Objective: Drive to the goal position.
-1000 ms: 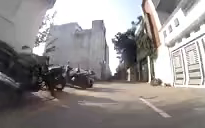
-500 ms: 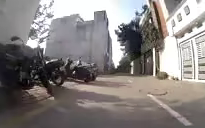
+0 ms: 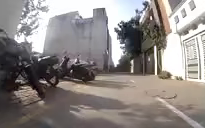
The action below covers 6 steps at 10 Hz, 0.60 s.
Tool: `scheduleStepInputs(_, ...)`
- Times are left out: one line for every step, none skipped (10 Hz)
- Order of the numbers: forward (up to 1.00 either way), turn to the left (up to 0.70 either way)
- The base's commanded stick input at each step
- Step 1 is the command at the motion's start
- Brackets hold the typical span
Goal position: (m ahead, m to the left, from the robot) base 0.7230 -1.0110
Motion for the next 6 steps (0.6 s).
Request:
scheduleStepInputs(0.85,-0.25)
scheduleStepInputs(0.85,-0.23)
scheduleStepInputs(0.85,-0.21)
scheduleStepInputs(0.85,-0.19)
scheduleStepInputs(0.85,-0.17)
scheduleStepInputs(0.85,-0.11)
